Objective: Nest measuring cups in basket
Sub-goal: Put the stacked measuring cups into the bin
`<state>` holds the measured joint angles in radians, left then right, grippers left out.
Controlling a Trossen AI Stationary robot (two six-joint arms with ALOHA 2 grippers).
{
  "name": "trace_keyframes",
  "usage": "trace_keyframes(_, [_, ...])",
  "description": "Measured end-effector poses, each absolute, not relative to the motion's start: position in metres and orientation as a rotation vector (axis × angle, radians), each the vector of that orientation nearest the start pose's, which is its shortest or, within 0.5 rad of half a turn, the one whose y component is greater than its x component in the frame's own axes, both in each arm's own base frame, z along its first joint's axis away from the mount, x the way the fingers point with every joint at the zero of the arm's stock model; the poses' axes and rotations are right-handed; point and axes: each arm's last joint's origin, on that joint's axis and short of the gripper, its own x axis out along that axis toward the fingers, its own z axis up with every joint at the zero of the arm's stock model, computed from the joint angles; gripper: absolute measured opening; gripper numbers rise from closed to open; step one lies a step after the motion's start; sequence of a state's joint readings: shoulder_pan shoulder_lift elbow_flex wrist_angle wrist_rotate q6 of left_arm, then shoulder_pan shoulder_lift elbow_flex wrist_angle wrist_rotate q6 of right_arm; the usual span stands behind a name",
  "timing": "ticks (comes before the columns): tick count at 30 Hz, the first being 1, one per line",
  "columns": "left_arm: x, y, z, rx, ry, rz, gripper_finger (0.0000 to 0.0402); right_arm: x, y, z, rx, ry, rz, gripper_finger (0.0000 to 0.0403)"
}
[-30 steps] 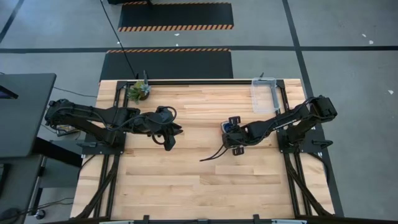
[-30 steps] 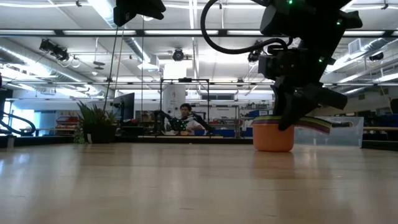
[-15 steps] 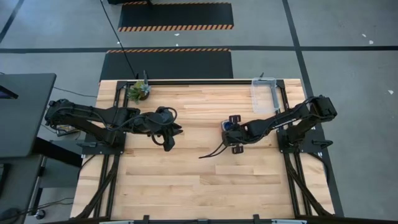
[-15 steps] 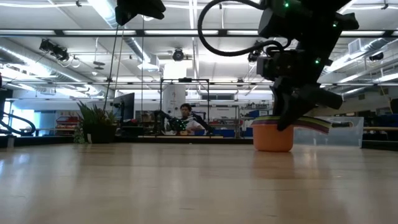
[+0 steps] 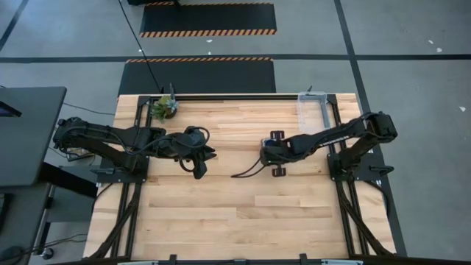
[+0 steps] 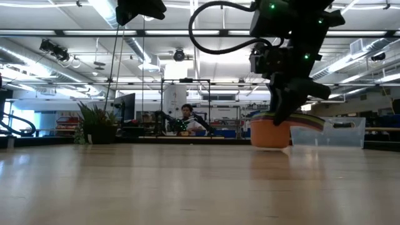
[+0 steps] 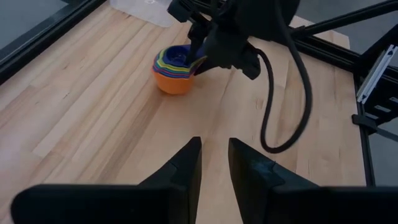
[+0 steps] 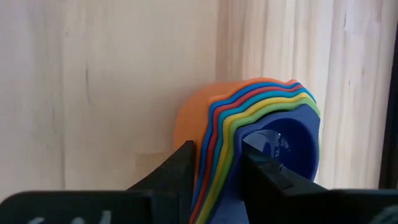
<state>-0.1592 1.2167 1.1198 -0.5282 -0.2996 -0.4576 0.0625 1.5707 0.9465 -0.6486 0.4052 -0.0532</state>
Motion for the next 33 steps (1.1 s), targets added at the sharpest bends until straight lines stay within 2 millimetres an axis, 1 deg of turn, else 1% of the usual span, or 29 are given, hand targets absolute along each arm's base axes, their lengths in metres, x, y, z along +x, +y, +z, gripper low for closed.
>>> trace_keyframes(8, [0.253, -0.032, 0.331, -0.299, 0.567, 0.272, 0.0087, 0.282, -0.006, 0.184, -0.276, 1.275, -0.251, 0.0108])
trace_keyframes(19, [0.253, -0.032, 0.33, -0.296, 0.576, 0.273, 0.0087, 0.281, -0.01, 0.183, -0.249, 1.283, -0.236, 0.011])
trace_keyframes(26, [0.253, -0.032, 0.33, -0.296, 0.575, 0.274, 0.0087, 0.281, -0.01, 0.184, -0.333, 1.295, -0.179, 0.0142])
trace_keyframes(33, [0.253, -0.032, 0.33, -0.296, 0.575, 0.273, 0.0087, 0.281, -0.01, 0.184, -0.386, 1.297, -0.191, 0.0186])
